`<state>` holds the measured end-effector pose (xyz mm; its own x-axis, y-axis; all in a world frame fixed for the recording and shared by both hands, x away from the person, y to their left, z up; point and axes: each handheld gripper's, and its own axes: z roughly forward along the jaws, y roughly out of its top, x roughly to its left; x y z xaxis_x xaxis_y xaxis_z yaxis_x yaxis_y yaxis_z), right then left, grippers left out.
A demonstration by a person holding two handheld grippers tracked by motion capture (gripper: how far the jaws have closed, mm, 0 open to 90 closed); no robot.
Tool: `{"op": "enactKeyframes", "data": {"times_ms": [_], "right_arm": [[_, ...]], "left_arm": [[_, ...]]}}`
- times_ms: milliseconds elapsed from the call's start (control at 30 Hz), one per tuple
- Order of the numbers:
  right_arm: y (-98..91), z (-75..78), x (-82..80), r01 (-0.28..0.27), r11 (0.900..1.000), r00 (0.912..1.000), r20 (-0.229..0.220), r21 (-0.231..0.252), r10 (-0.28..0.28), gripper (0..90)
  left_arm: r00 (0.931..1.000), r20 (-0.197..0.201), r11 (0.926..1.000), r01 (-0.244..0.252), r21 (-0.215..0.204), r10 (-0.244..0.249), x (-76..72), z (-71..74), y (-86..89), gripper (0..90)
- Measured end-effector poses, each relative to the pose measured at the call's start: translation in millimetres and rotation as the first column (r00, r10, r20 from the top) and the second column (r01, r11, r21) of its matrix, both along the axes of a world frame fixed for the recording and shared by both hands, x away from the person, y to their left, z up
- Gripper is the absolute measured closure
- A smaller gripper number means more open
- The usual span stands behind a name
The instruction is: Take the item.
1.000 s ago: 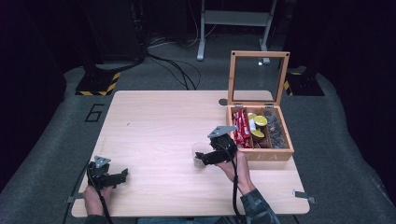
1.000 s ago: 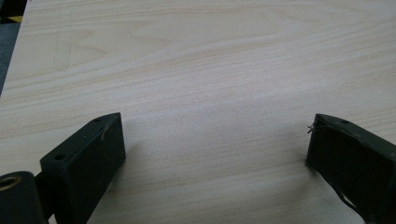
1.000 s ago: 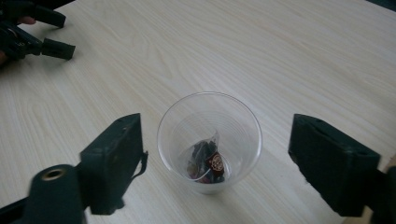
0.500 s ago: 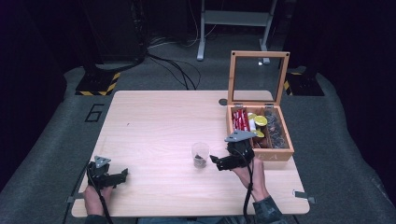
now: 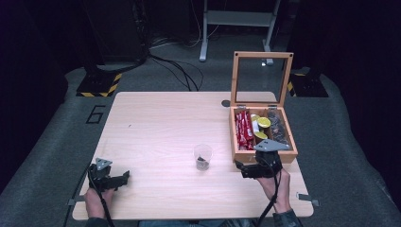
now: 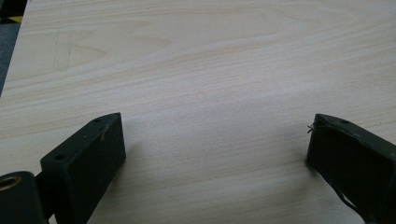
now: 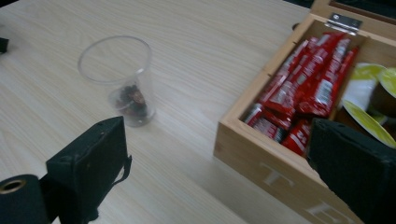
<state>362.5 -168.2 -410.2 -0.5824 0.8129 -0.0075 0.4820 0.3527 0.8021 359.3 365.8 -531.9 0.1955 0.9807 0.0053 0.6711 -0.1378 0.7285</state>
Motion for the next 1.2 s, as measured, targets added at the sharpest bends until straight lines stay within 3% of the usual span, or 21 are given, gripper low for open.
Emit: {"op": "enactKeyframes", "data": {"times_ms": [333, 367, 467, 600, 733, 767, 833, 867, 1200], "right_arm": [[-45.1, -25.8, -13.4, 0.128, 0.9918, 0.9915, -0.025, 0.006, -0.127, 5.4], [-53.6, -33.3, -15.9, 0.157, 0.9876, 0.987, -0.037, 0.01, -0.156, 5.5], [-59.5, -39.6, -17.5, 0.178, 0.984, 0.9832, -0.043, 0.009, -0.177, 5.6], [-77.0, -59.5, -19.8, 0.228, 0.9735, 0.9713, -0.074, 0.017, -0.226, 5.8], [-84.9, -72.9, -20.4, 0.262, 0.9651, 0.9613, -0.092, 0.009, -0.26, 5.8], [-88.4, -79.6, -20.5, 0.28, 0.96, 0.9551, -0.103, 0.008, -0.278, 5.9], [-90.6, -83.8, -20.2, 0.286, 0.9582, 0.9534, -0.101, 0.001, -0.284, 5.9], [-93.8, -91.5, -19.1, 0.305, 0.9523, 0.9462, -0.111, -0.007, -0.304, 5.9], [-103.2, -114.8, -13.0, 0.349, 0.9357, 0.9288, -0.114, -0.054, -0.353, 4.9]], "left_arm": [[1.0, 0.0, 1.0, 0.0, 0.0, 0.0, -0.1, 0.0, -0.1, 4.3], [1.0, 0.0, 1.0, 0.0, 0.0, 0.0, -0.1, 0.0, -0.1, 4.3], [1.0, 0.0, 1.0, 0.0, 0.0, 0.0, 0.0, 0.0, -0.1, 4.3], [1.0, 0.0, 1.0, 0.0, 0.0, 0.0, -0.1, 0.0, -0.1, 4.3], [1.0, 0.0, 1.0, 0.0, 0.0, 0.0, -0.1, 0.0, -0.1, 4.2], [1.0, 0.0, 1.0, 0.0, 0.0, 0.0, -0.1, 0.0, -0.1, 4.2], [1.0, 0.0, 1.0, 0.0, 0.0, 0.0, -0.1, 0.0, -0.1, 4.2], [1.0, 0.0, 1.0, 0.0, 0.001, 0.0, -0.1, 0.0, -0.1, 4.2], [1.0, 0.002, 1.0, -0.001, 0.003, 0.001, -0.2, 0.1, -0.3, 4.2]]}}
